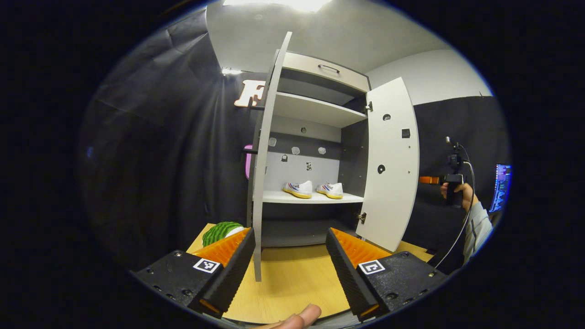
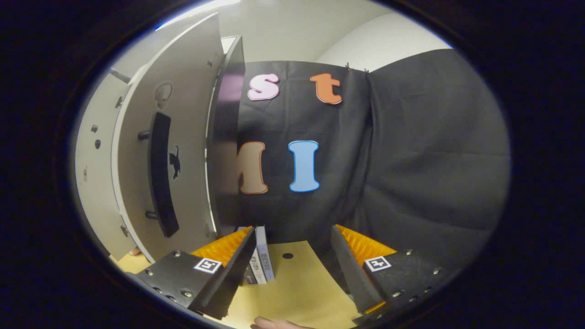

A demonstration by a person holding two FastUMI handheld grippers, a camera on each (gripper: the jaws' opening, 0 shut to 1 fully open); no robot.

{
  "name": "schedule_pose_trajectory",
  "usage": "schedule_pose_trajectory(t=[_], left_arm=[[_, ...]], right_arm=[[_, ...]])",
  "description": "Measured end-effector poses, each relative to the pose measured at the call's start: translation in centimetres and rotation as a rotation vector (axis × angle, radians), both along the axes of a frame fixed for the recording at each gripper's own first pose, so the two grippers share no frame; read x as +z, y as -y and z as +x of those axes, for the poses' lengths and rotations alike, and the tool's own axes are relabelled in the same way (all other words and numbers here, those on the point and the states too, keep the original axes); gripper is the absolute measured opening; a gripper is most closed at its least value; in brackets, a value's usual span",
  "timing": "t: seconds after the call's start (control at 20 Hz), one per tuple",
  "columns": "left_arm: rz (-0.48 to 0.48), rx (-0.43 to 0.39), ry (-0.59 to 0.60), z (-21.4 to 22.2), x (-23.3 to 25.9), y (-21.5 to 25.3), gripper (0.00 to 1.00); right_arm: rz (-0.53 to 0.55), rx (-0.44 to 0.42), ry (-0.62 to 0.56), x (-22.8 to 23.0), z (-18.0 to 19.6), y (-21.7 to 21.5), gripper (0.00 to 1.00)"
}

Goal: Grab one shoe with the right hand and put it into the shoe cabinet, grab the other shoe with the left hand and put it into the shoe cabinet; then close the right door with the right hand and the left door with the left hand.

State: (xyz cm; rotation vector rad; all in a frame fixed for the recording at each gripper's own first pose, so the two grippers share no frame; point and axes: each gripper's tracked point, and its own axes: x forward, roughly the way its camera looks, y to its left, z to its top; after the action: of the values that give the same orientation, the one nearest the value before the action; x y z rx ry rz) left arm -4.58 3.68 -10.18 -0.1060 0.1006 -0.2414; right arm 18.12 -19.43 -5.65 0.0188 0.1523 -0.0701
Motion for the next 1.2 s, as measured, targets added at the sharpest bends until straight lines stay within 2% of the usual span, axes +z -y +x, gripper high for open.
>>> schedule_pose_trajectory(t=[0.2, 0.3, 0.45, 0.5, 0.55, 0.8, 0.85, 0.9, 0.95, 1.0, 1.05, 1.1, 1.2], left_arm=[[-0.009, 0.004, -0.001, -0.1, -0.8, -1.6, 0.94], [-0.011, 0.008, -0.013, 0.1, -1.4, -2.1, 0.94], [-0.017, -0.012, 0.006, 0.1, -1.6, -2.1, 0.94], [-0.023, -0.007, 0.005, 0.1, -1.7, -2.5, 0.94], [-0.029, 0.0, 0.005, 0.0, -2.0, -3.0, 0.94], [-0.008, 0.041, -0.013, 0.4, -3.0, -4.8, 0.94], [-0.013, 0.037, -0.015, 0.3, -3.0, -4.8, 0.94], [-0.02, 0.033, -0.015, 0.2, -3.1, -4.8, 0.89], [-0.022, 0.03, -0.016, 0.1, -3.3, -4.8, 0.94], [-0.02, 0.032, -0.015, -0.1, -3.3, -4.9, 0.89], [-0.015, 0.037, -0.017, -0.1, -3.4, -5.0, 0.94], [-0.009, 0.044, -0.022, 0.1, -3.5, -5.1, 0.94], [0.0, 0.052, -0.038, 0.3, -3.9, -5.3, 0.94]], right_arm=[[0.024, 0.023, 0.069, 3.8, 0.1, -2.8, 0.98], [-0.002, 0.017, 0.099, 5.1, -0.1, -3.5, 0.98], [-0.03, 0.091, 0.084, 4.7, -0.1, -7.3, 0.98], [-0.066, 0.068, 0.086, 5.1, -0.6, -7.2, 0.99], [-0.083, 0.051, 0.091, 5.3, -0.8, -7.2, 0.87], [-0.107, 0.009, 0.079, 5.3, -1.2, -7.7, 0.88], [-0.095, 0.0, 0.074, 5.2, -1.4, -7.9, 0.85], [-0.074, 0.003, 0.067, 5.0, -1.5, -8.3, 0.88], [-0.05, 0.019, 0.062, 4.9, -1.6, -9.0, 0.88], [-0.029, 0.046, 0.057, 4.7, -1.5, -9.8, 0.86], [-0.012, 0.074, 0.054, 4.6, -1.6, -10.8, 0.88], [0.0, 0.089, 0.052, 4.7, -1.5, -11.5, 0.88], [0.011, 0.079, 0.055, 4.9, -1.2, -12.3, 0.88]])
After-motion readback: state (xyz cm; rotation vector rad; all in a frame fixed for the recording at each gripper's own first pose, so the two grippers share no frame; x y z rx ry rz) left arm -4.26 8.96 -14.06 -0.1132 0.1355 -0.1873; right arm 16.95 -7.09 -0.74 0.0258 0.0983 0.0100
